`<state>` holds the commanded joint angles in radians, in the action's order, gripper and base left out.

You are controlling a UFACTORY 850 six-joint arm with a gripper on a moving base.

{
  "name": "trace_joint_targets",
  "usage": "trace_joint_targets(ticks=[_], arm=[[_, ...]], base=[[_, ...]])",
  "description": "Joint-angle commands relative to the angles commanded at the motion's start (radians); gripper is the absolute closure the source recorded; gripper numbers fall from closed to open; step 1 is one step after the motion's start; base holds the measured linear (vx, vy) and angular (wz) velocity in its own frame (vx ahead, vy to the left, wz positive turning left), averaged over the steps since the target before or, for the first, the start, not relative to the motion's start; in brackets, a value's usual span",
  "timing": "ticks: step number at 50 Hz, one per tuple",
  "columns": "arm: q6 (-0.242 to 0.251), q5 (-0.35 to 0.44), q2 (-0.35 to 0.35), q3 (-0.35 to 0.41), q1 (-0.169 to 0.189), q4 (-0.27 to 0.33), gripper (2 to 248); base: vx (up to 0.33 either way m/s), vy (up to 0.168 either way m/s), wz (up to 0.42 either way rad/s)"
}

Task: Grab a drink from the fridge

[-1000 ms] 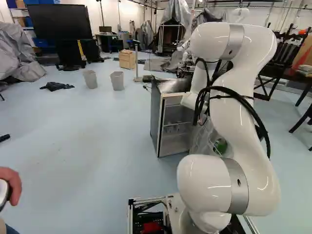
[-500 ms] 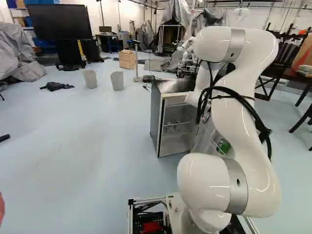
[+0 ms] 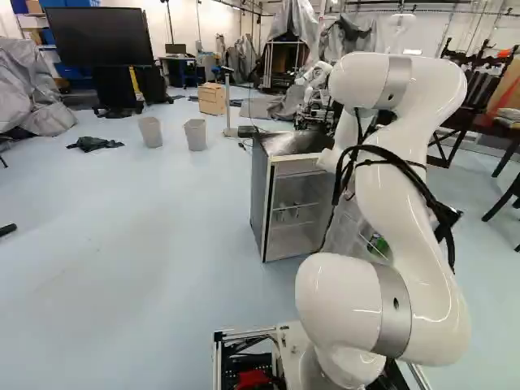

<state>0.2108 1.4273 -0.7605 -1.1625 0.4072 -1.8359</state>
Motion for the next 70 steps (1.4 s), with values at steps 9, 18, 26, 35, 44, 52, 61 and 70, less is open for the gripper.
trace_joint_targets(ticks=[9,18,26,35,44,52,61,70], arm=[[0.0,0.0,-0.021,-0.046,0.026,0.0,3],[0.0,0.0,-0.037,-0.079,0.046,0.0,3],[0.0,0.0,-0.037,-0.079,0.048,0.001,3],[0.0,0.0,-0.015,-0.033,0.038,0.031,3],[0.0,0.0,0.017,0.034,0.023,0.093,3],[0.0,0.0,0.047,0.095,0.008,0.168,3],[0.0,0.0,0.083,0.166,-0.009,0.261,3],[0.0,0.0,0.121,0.236,-0.026,0.355,3]], base=[[0.0,0.0,0.0],[0.0,0.0,0.0],[0.0,0.0,0.0],[0.0,0.0,0.0],[0.0,0.0,0.0],[0.0,0.0,0.0],[0.0,0.0,0.0],[0.0,0.0,0.0]])
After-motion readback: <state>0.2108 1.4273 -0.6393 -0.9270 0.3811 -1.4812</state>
